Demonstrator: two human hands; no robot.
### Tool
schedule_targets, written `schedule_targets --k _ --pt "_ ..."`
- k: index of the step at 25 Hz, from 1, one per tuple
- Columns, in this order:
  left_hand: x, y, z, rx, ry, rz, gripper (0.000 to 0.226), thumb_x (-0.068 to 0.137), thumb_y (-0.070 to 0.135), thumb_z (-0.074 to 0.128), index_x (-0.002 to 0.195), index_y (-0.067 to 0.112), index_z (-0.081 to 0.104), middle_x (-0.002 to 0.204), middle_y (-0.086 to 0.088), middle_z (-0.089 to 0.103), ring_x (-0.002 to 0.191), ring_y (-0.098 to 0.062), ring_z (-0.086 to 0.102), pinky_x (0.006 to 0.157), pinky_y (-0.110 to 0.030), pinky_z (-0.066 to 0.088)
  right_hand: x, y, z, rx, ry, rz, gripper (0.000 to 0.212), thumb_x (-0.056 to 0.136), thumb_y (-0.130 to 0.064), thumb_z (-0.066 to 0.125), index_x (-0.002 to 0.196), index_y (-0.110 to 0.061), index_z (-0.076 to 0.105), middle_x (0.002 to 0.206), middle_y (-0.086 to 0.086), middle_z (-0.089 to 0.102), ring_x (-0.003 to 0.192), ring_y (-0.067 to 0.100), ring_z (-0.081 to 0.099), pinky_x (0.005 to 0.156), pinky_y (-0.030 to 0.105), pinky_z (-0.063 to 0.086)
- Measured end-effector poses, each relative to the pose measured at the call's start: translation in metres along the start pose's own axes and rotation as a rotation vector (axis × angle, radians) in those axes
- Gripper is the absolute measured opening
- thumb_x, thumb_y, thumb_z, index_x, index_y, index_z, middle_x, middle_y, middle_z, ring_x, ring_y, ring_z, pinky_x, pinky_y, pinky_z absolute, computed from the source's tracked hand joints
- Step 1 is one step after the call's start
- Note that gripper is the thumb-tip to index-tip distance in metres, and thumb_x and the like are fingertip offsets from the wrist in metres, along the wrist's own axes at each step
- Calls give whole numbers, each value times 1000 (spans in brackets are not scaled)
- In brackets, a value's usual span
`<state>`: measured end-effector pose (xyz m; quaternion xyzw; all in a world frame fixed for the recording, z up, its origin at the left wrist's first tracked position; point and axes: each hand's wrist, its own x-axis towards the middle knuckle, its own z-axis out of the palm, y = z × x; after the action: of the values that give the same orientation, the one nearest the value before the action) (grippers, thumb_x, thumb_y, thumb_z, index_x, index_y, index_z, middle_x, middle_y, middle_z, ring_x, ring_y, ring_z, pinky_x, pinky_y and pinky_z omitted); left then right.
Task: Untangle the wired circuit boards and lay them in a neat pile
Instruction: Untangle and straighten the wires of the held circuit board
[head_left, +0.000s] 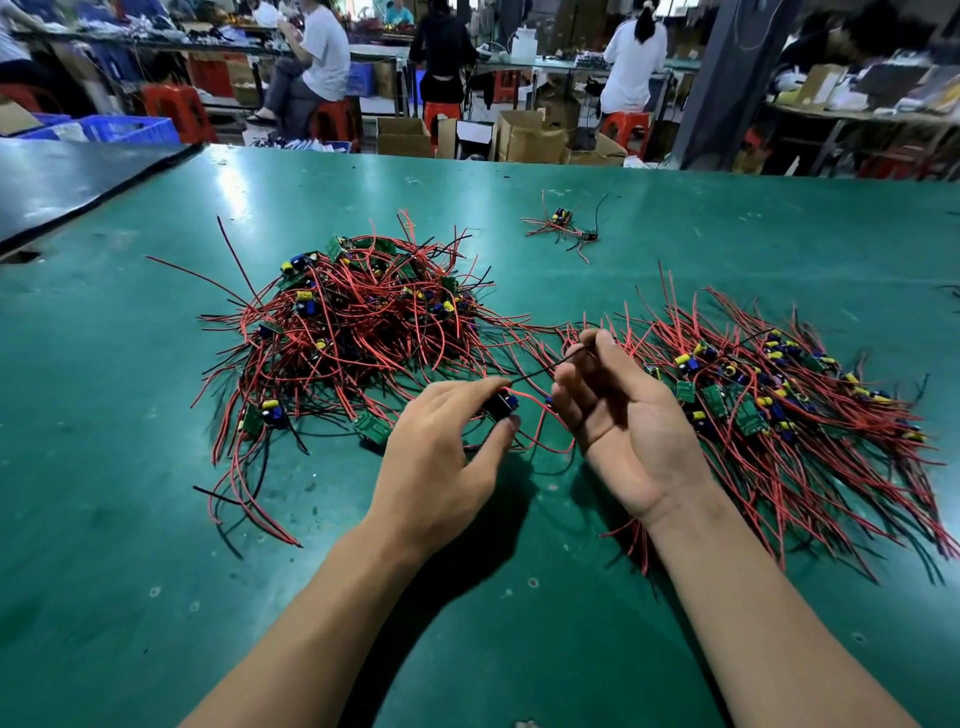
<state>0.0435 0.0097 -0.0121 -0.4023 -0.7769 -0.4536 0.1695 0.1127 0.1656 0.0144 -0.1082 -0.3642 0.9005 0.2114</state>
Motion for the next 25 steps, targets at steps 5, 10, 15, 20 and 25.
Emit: schedule_targets --k 5,10,15,20,25 --pt "4 6 -2 -430 66 -401 14 83 29 78 85 18 70 70 1 67 62 -8 57 63 -26 48 0 15 -1 -459 2 -38 31 78 -32 69 101 -11 69 83 1 74 71 15 70 64 23 58" --pt "17 8 -10 -995 144 -739 21 90 22 66 73 18 56 64 -2 65 54 -17 61 52 -23 48 -1 19 0 -516 -39 -44 29 74 -28 75 97 -11 71 88 7 76 71 15 71 67 26 59" --pt "11 9 -7 -751 114 -613 16 87 24 72 85 14 59 58 0 55 49 -12 46 45 -24 40 -9 26 4 -670 -176 -35 29 81 -37 73 98 -15 80 92 5 77 78 12 70 68 22 55" --pt "0 11 2 -207 157 -234 24 81 25 79 80 18 56 54 9 52 47 -5 42 48 -24 39 -11 28 10 -778 -162 -169 33 89 -49 63 98 -21 79 104 -2 77 97 8 68 87 19 50" --pt "-4 13 6 -141 -16 -166 23 73 27 78 88 20 61 64 7 60 58 -9 55 61 -30 48 -8 25 7 -665 -56 -130 4 87 -20 77 88 -18 80 87 3 77 82 14 70 76 27 56"
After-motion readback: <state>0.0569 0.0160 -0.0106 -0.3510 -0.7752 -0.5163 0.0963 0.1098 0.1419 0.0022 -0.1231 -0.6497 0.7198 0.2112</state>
